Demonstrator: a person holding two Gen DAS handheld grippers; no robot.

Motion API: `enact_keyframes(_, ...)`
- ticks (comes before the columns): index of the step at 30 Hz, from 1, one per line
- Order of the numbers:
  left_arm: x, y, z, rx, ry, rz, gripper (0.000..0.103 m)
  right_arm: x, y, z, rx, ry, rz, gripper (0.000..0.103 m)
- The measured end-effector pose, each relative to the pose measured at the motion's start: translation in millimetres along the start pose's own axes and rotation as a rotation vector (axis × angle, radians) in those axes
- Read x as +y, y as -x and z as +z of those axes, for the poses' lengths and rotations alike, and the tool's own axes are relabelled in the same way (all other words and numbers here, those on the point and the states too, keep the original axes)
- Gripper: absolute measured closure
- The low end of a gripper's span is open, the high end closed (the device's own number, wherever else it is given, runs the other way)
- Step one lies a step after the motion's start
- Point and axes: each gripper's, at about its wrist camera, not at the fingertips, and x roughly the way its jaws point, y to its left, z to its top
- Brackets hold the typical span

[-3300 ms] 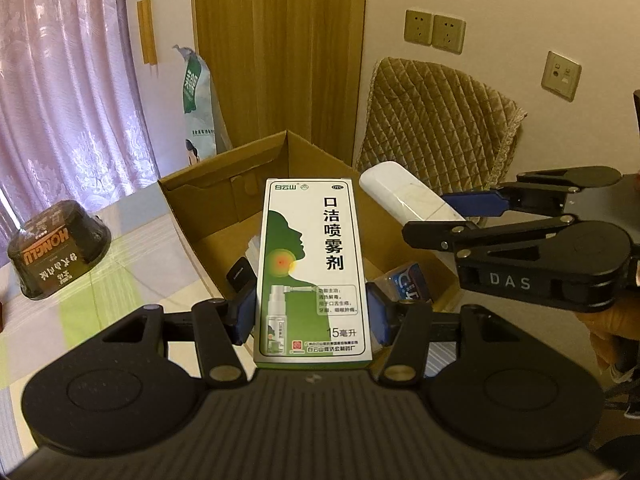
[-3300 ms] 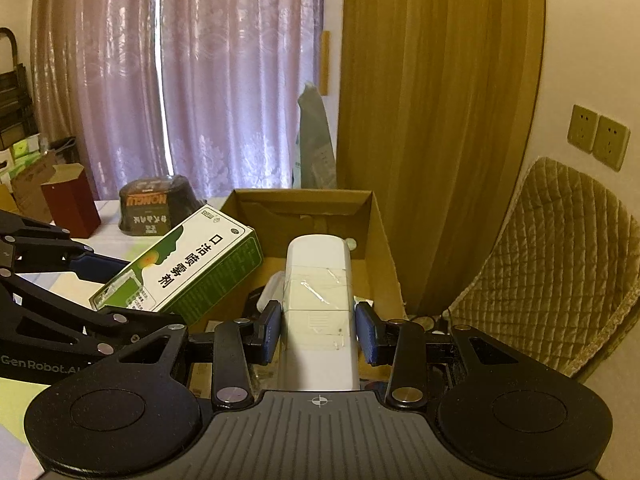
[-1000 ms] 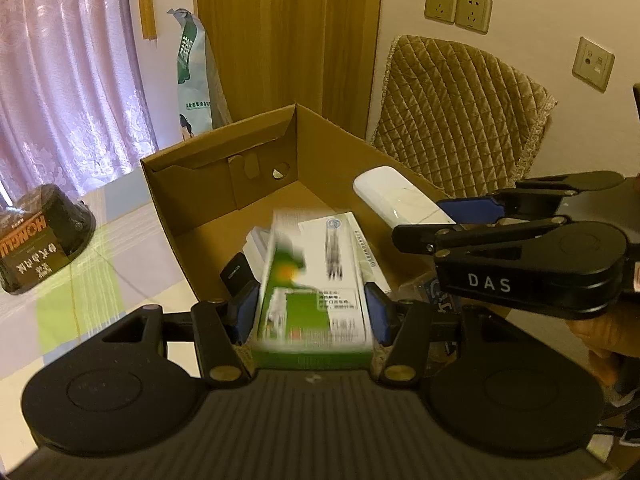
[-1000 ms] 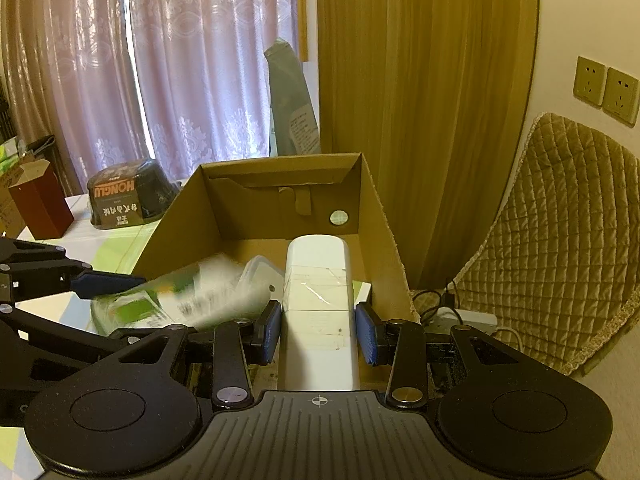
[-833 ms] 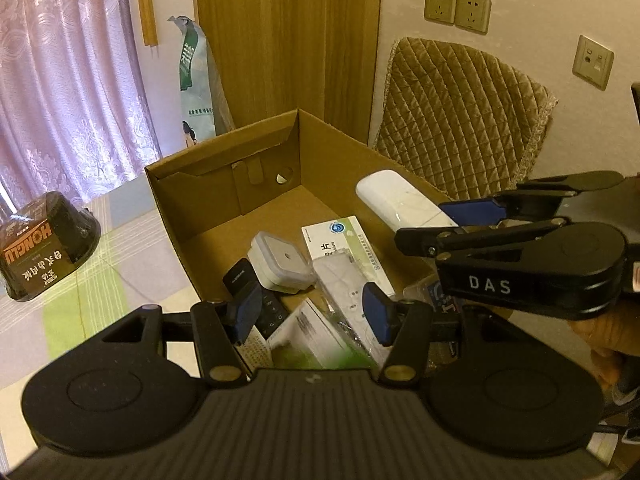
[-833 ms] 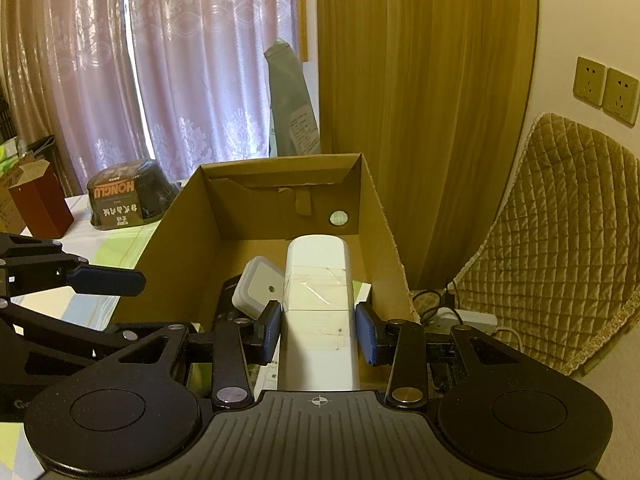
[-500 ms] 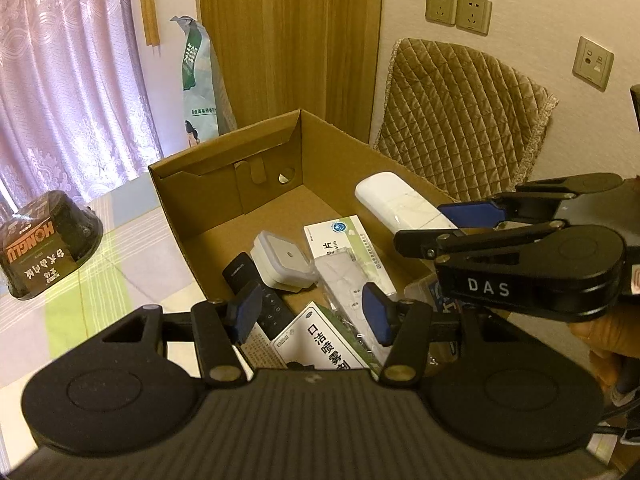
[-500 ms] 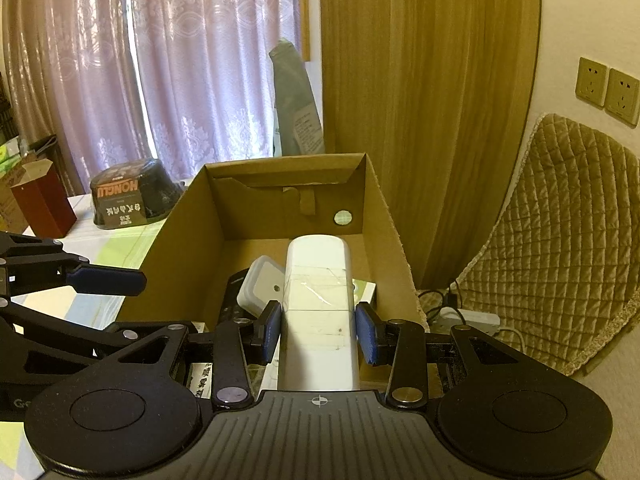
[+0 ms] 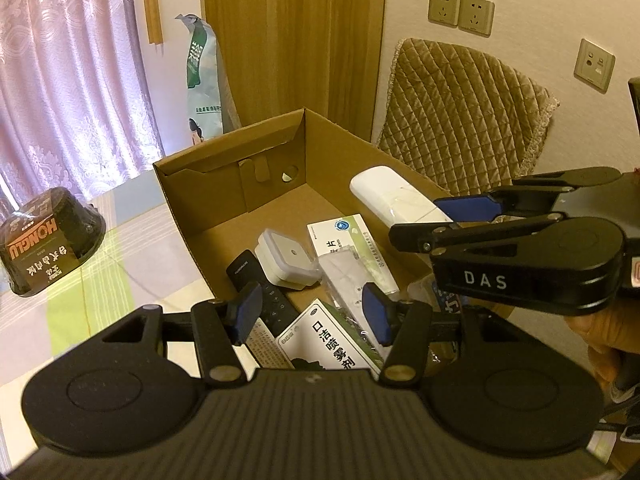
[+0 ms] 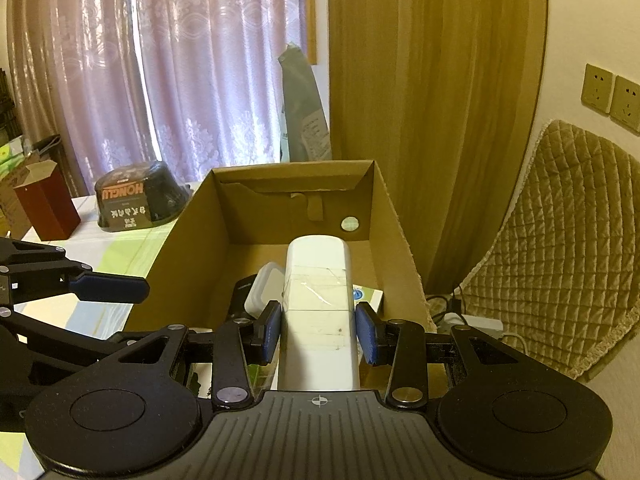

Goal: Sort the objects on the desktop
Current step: 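Lower both items into the cardboard box and open both grippers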

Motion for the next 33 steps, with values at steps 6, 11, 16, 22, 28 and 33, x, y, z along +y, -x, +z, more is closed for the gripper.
enact_keyframes(6,1.8,0.6,-1.3,0.004,-0.001,0.003,0.053,0.5,-1.8,0.2,0.000,-0.007,0.000,0.064)
enact_keyframes(11,3.5,1.7,-0.6,0.001,0.000,0.006,0.053,-0.2,-2.3,1.0,-0.004,-0.014,0.013,0.064)
enact_keyframes(16,3.6,2.6,0.0,0.002,0.001,0.007,0.053,0.6,-1.1,3.5,-0.017,-0.011,0.028,0.064)
enact_keyframes(22,1.1,4.1,1.0,0.006,0.006,0.012,0.053,2.0,-0.2,3.1,-0.017,-0.010,0.031,0.064)
enact_keyframes(28,2.2,5.0,1.2,0.006,0.006,0.013,0.053,2.5,0.6,1.6,-0.015,-0.008,0.027,0.064)
enact_keyframes(33,4.8,5.0,1.2,0.004,0.006,0.008,0.053,2.3,1.7,1.7,-0.016,-0.006,0.023,0.064)
